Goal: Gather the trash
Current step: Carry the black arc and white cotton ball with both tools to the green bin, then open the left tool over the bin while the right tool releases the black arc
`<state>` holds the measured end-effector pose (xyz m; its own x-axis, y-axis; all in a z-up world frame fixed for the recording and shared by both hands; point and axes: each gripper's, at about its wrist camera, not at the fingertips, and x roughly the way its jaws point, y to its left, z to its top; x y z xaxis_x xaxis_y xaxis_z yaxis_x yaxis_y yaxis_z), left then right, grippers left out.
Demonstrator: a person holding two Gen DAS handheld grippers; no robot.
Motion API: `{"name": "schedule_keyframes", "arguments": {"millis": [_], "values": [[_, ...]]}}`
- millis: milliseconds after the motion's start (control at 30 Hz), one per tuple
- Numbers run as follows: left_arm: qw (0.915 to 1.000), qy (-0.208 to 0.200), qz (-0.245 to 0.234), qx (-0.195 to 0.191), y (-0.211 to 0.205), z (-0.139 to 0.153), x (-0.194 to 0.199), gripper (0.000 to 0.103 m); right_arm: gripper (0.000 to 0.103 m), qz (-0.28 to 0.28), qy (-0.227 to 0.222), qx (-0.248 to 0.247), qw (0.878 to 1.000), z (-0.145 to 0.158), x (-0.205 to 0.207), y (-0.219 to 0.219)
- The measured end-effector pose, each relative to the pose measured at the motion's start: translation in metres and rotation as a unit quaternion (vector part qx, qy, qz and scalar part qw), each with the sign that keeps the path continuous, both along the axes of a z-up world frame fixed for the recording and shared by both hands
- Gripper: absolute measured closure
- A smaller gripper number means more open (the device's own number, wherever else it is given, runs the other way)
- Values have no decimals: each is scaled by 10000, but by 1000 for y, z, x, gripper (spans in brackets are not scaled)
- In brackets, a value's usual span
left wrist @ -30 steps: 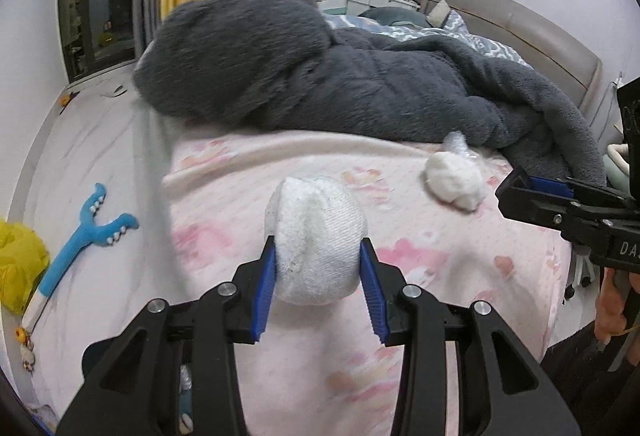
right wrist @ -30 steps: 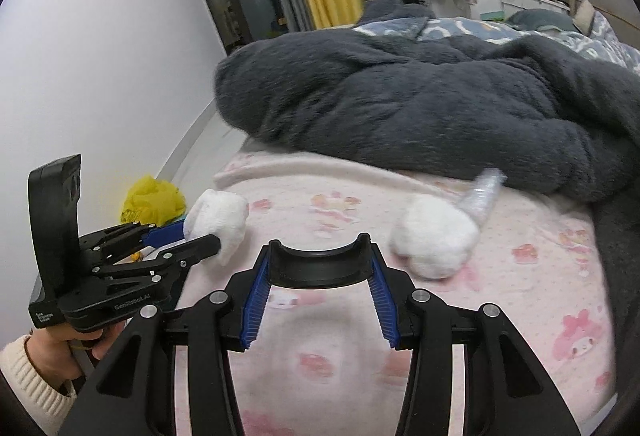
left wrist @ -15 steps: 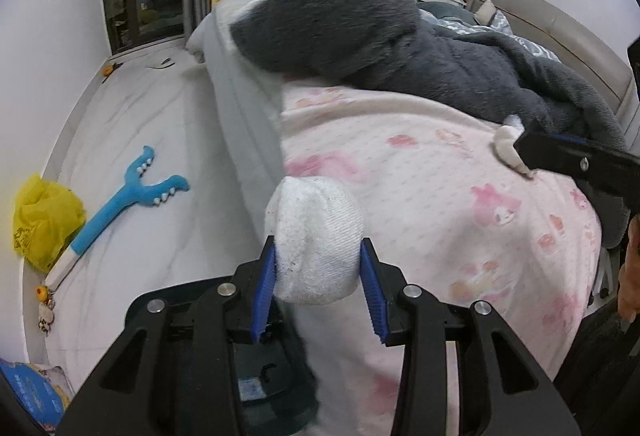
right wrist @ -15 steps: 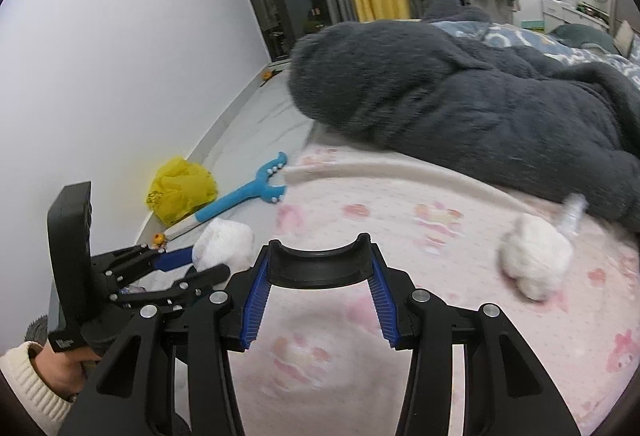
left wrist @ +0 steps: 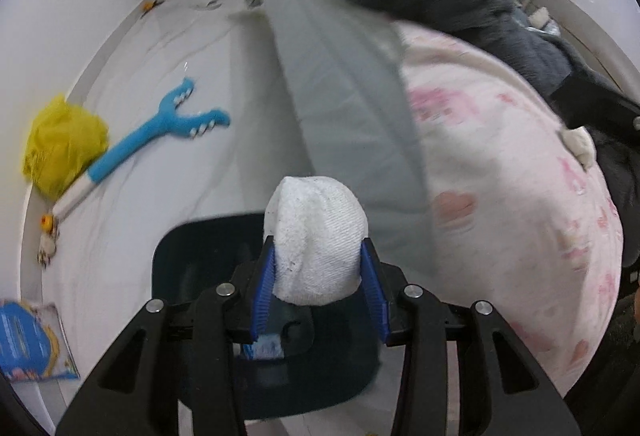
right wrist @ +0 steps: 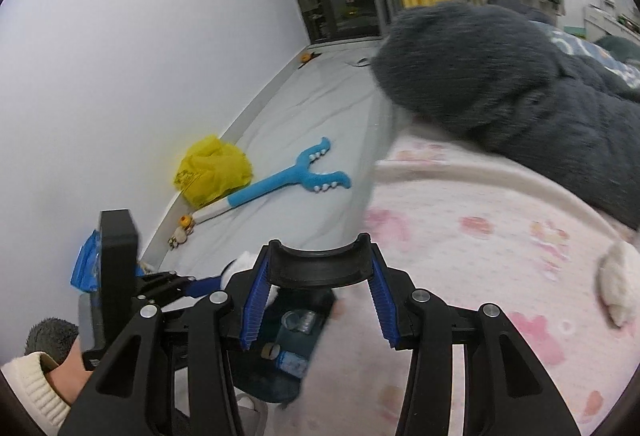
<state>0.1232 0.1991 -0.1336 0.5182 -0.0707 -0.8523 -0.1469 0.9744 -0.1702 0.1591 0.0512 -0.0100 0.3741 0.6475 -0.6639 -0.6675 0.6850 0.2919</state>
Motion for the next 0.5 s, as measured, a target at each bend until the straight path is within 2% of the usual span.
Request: {"name": "schedule_keyframes", "arguments": {"millis": [200, 400, 500], "values": [[9984, 545, 114, -14, 20, -31, -11, 58, 55, 430, -103, -184, 9989, -4, -16, 44], [9938, 1082, 178, -168, 41, -59, -21, 56, 55, 574, -24, -246, 9980, -12, -15, 67], [9911, 1295, 182, -245, 47, -70, -26, 45, 55, 648, 27, -300, 9974, -18, -15, 78]]}}
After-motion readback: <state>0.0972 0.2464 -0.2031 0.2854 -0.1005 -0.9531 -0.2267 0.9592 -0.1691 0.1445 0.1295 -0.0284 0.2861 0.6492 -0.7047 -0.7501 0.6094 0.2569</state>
